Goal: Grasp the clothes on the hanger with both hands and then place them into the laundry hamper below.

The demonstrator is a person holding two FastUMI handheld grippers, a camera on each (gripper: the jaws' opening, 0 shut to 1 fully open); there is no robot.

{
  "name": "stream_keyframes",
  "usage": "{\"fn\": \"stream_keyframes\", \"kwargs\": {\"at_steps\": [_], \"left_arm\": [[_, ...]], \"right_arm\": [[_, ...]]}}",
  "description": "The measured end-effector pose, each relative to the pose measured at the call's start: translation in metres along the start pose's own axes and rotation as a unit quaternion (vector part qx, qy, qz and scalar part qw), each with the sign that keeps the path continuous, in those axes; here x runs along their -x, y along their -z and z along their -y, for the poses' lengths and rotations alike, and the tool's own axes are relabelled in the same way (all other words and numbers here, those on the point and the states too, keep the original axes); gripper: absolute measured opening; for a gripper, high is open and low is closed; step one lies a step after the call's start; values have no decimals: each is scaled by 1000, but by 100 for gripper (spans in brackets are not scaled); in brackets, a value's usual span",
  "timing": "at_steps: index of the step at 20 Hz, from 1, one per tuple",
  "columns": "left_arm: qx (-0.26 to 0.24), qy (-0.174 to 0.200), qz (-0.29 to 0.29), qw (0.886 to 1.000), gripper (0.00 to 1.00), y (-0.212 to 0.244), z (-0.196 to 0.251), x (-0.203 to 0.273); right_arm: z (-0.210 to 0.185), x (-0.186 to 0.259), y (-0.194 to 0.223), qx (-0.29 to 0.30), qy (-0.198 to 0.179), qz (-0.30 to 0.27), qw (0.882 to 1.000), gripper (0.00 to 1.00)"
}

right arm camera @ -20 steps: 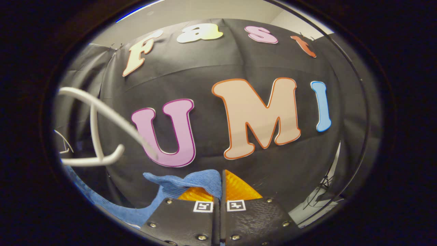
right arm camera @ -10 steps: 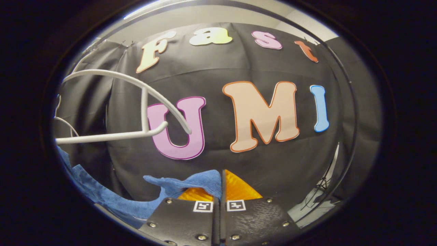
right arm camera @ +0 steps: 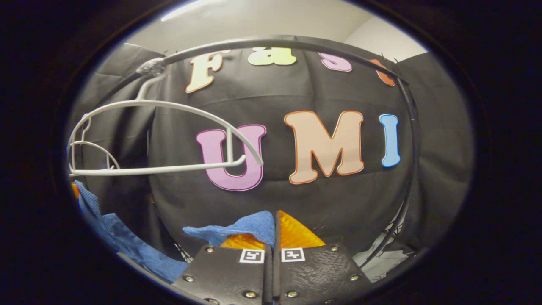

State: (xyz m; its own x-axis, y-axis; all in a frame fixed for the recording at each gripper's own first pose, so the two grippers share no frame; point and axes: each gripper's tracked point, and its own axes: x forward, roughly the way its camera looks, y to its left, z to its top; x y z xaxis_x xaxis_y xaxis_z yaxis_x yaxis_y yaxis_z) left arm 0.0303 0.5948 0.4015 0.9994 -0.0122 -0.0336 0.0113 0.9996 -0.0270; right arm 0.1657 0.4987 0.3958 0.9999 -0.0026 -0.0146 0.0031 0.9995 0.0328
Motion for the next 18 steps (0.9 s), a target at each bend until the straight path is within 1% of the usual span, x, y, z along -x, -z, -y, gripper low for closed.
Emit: {"fn": "stream_keyframes", "kwargs": {"at_steps": [7,10,15,18], "left_arm": [[2,30,1,1000,0,2,47,17],[-9,39,3,999,0,3,70,16],[-20,59,18,998,0,-4,115,11],[-18,59,30,998,0,-11,128,5]], "right_arm": [[-32,68,-19,-8,-31,24,999,0],[-40,89,-25,-22,-46,37,998,0],[-47,108,-41,-37,-68,52,996,0],[-39,109,-46,-39,-63,62,995,1]]}}
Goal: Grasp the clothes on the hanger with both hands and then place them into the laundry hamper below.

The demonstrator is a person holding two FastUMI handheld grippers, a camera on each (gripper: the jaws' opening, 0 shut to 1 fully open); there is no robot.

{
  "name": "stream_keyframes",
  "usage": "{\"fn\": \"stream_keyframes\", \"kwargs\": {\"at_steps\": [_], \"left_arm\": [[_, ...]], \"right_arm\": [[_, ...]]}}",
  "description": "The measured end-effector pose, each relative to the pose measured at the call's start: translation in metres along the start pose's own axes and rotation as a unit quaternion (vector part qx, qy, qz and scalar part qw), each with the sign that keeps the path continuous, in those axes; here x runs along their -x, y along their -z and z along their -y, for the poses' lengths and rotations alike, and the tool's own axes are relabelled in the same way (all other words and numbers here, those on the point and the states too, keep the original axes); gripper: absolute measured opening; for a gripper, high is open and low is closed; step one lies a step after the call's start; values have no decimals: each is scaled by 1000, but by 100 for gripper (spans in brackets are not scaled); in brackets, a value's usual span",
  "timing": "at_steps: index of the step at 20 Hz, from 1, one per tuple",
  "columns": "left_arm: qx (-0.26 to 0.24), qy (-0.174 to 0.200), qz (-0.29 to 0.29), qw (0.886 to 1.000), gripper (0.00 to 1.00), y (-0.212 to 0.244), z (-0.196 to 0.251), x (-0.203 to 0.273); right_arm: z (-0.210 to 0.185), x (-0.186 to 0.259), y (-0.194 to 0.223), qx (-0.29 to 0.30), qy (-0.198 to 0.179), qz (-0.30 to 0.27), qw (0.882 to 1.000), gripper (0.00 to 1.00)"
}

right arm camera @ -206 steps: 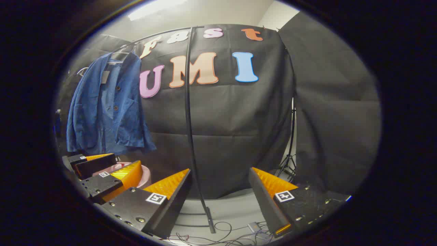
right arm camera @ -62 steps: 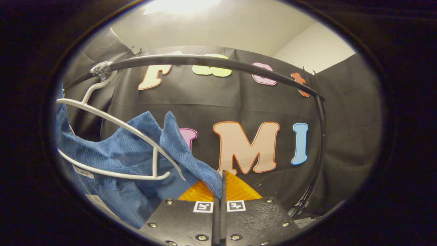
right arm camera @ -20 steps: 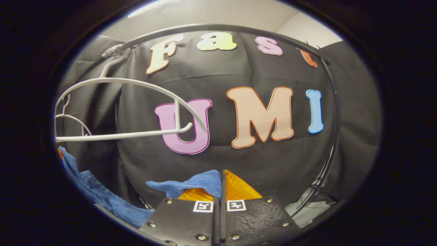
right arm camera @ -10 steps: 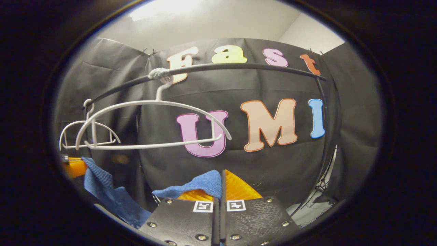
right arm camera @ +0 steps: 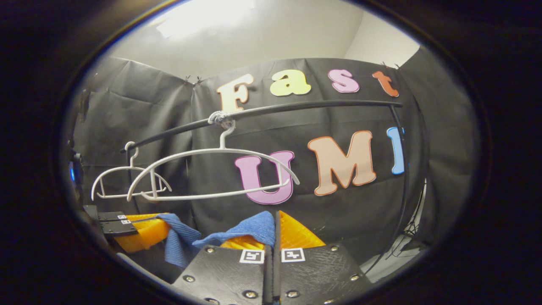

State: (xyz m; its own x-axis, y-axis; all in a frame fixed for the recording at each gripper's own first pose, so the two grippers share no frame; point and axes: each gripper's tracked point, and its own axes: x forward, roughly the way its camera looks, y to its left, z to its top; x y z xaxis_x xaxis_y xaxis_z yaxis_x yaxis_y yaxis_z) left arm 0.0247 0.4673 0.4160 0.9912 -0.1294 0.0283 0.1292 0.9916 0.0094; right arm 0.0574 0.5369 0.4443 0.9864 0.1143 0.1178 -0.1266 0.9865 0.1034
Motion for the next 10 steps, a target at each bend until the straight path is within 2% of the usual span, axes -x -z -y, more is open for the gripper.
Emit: {"fn": "stream_keyframes", "kwargs": {"at_steps": [6,10], "left_arm": [[30,8,11,999,0,6,14,-22],[37,10,11,999,0,34,18,-36]], "right_arm": [[13,-15,6,0,19,7,1000,1],[9,-27,40,-15,1,-11,1000,3]]}}
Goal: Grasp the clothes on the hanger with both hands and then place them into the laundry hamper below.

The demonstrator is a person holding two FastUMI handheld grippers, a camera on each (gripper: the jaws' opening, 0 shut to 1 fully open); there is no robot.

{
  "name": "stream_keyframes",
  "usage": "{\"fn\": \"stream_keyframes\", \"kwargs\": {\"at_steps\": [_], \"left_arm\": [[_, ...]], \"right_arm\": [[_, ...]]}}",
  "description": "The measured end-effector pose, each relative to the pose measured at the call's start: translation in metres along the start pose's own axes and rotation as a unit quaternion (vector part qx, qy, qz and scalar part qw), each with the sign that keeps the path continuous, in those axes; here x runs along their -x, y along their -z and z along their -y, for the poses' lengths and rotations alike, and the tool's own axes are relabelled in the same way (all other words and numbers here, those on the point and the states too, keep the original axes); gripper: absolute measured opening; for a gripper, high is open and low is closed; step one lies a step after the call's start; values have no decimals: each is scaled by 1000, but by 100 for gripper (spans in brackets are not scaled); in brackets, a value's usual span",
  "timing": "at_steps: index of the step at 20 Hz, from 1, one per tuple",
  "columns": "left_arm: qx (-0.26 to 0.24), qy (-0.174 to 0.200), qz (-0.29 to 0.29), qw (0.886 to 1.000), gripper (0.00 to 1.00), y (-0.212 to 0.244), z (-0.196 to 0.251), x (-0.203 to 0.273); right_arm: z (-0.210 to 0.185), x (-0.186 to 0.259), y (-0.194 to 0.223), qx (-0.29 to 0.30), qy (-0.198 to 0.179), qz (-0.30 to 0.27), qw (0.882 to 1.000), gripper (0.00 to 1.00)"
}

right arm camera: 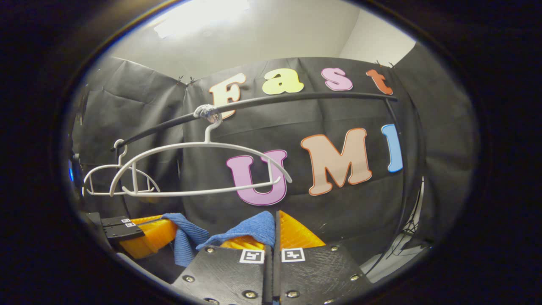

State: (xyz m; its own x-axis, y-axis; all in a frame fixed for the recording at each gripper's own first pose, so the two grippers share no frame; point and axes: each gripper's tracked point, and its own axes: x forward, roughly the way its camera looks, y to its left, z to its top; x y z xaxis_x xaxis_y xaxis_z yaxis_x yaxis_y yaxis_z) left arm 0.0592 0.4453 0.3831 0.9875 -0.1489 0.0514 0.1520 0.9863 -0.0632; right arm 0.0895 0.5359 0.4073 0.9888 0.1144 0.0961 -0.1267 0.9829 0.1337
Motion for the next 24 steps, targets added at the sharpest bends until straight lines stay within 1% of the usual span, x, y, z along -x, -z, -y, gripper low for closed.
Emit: {"fn": "stream_keyframes", "kwargs": {"at_steps": [3,5,6,8,9,13,14,15,16,17,18,19,22,24], "left_arm": [[-3,0,-13,1000,0,27,-1,-7],[-3,-3,-17,1000,0,45,-3,-10],[-1,-2,-20,1000,0,55,-5,-12],[-6,-9,-22,1000,0,75,-12,-18],[-6,-17,-26,999,1,84,-17,-21],[2,-22,-52,998,1,136,-24,-35],[-1,-22,-60,998,1,150,-26,-38],[-3,-24,-63,998,1,161,-28,-37],[-6,-25,-65,998,1,171,-29,-39],[-8,-25,-66,997,1,182,-30,-38],[-8,-26,-66,997,1,190,-30,-36],[-6,-28,-70,997,1,202,-31,-36],[-4,-37,-71,997,1,230,-36,-34],[-6,-44,-66,997,1,241,-41,-33]], "right_arm": [[18,-7,29,-16,18,-16,1000,1],[20,-10,52,-32,14,-26,999,1],[23,-8,66,-38,13,-32,999,1],[37,-9,94,-48,28,-41,998,1],[42,-8,111,-51,33,-49,997,1],[57,-9,175,-69,49,-91,992,1],[58,-9,188,-71,49,-101,991,3],[61,-8,199,-68,53,-109,990,1],[62,-8,209,-67,56,-115,990,1],[63,-8,219,-63,60,-120,989,3],[64,-4,229,-56,60,-125,989,1],[65,-5,236,-49,60,-129,989,1],[64,1,261,-14,56,-133,989,1],[67,0,271,14,61,-123,990,1]]}}
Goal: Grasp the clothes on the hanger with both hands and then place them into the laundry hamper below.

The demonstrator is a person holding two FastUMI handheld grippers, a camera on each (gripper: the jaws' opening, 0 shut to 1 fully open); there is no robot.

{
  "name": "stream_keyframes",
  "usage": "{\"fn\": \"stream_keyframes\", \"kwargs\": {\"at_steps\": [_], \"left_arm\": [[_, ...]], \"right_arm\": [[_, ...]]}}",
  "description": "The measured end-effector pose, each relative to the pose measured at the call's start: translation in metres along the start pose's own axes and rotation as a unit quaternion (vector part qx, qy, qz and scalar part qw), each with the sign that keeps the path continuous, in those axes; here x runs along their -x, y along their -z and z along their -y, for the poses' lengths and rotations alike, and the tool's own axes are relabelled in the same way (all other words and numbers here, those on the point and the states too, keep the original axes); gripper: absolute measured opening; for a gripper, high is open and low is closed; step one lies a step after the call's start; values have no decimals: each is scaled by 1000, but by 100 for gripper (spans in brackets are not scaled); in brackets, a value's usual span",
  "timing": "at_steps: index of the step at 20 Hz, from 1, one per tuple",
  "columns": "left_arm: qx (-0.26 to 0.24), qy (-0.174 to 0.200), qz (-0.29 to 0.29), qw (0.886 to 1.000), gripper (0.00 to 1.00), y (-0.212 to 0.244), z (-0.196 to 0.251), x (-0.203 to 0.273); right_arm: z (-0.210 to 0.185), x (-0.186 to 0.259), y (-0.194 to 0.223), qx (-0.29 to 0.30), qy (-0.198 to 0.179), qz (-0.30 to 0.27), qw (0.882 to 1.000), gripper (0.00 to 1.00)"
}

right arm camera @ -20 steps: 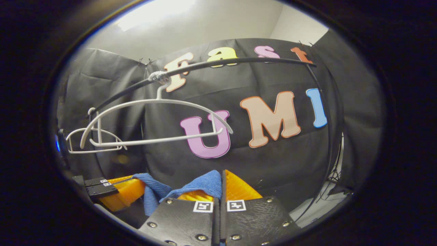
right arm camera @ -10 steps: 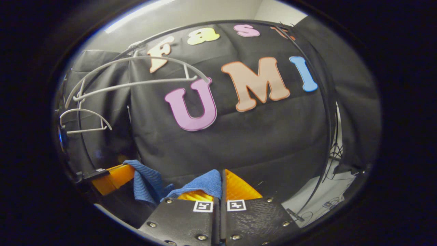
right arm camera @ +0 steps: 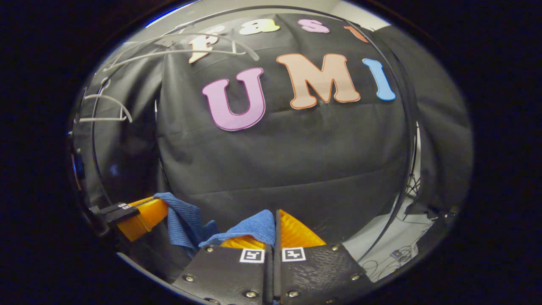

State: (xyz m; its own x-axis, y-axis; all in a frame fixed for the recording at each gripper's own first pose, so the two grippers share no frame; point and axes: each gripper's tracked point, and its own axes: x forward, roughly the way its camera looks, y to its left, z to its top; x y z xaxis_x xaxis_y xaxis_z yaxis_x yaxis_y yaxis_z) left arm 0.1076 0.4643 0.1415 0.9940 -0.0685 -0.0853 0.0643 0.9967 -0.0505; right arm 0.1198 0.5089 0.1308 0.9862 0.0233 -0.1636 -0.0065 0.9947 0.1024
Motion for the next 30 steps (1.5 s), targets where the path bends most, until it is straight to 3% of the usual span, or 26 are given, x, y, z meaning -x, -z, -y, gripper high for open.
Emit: {"fn": "stream_keyframes", "kwargs": {"at_steps": [8,15,18,19,20,25,27,29,30], "left_arm": [[32,-36,15,999,2,57,-22,-13],[-4,-29,-5,1000,3,127,-22,-22],[-3,-26,-19,999,3,150,-19,-29],[-3,-27,-25,999,7,156,-19,-30],[-6,-33,-29,999,4,162,-23,-33],[-9,-26,-69,997,6,203,-29,-37],[-13,-18,-86,996,10,219,-27,-36],[-14,-14,-99,995,19,228,-27,-35],[-14,-8,-113,994,22,235,-26,-33]], "right_arm": [[-1,-15,32,49,5,55,997,1],[14,-36,113,37,24,12,999,1],[20,-46,138,37,33,-6,999,1],[25,-47,144,33,41,-13,999,1],[27,-50,151,29,45,-19,998,2],[29,-54,179,40,50,-54,996,2],[27,-53,190,43,48,-69,996,3],[23,-52,203,43,43,-91,994,7],[24,-52,210,43,47,-106,992,4]]}}
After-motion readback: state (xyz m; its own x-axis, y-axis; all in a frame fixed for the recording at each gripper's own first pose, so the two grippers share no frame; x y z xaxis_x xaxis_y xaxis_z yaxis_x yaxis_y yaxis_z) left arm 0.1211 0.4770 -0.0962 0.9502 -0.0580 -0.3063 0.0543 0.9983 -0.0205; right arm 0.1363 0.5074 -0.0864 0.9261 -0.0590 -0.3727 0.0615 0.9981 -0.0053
